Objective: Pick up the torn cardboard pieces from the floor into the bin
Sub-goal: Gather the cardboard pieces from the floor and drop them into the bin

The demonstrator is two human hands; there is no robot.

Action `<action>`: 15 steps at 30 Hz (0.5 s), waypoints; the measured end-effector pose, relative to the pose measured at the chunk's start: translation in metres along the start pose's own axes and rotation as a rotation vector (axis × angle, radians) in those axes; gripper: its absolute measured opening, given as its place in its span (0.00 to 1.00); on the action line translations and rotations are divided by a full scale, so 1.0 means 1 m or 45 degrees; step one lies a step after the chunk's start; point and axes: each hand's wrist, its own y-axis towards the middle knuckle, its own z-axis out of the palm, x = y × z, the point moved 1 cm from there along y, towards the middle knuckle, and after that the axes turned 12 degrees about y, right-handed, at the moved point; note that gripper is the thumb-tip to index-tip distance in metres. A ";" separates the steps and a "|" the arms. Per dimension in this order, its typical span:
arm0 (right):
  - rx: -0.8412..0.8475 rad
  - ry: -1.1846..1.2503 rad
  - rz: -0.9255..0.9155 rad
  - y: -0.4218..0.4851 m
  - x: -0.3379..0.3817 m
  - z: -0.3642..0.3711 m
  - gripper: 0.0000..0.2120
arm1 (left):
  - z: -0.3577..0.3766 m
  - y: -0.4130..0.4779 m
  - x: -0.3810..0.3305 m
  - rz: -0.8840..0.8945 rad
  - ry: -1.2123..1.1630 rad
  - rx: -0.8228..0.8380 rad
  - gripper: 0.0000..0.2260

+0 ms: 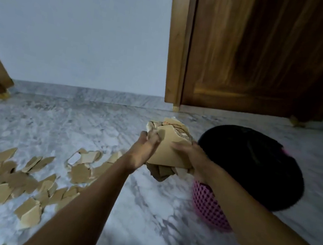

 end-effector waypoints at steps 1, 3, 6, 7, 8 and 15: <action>-0.026 -0.008 -0.037 -0.005 0.016 -0.018 0.33 | 0.014 0.005 -0.020 0.057 0.013 0.019 0.33; -0.068 -0.006 -0.104 -0.013 0.043 -0.052 0.25 | 0.041 0.011 -0.057 0.149 -0.001 0.059 0.24; -0.188 0.039 -0.162 -0.023 0.073 -0.118 0.29 | 0.094 0.035 -0.105 0.240 0.013 0.164 0.20; -0.236 0.067 -0.151 -0.024 0.078 -0.140 0.30 | 0.113 0.047 -0.114 0.235 0.016 0.184 0.18; -0.272 0.091 -0.143 -0.025 0.081 -0.160 0.29 | 0.131 0.057 -0.122 0.231 0.025 0.195 0.16; -0.484 0.073 0.023 -0.022 0.073 -0.262 0.24 | 0.240 0.107 -0.138 0.145 0.158 0.290 0.13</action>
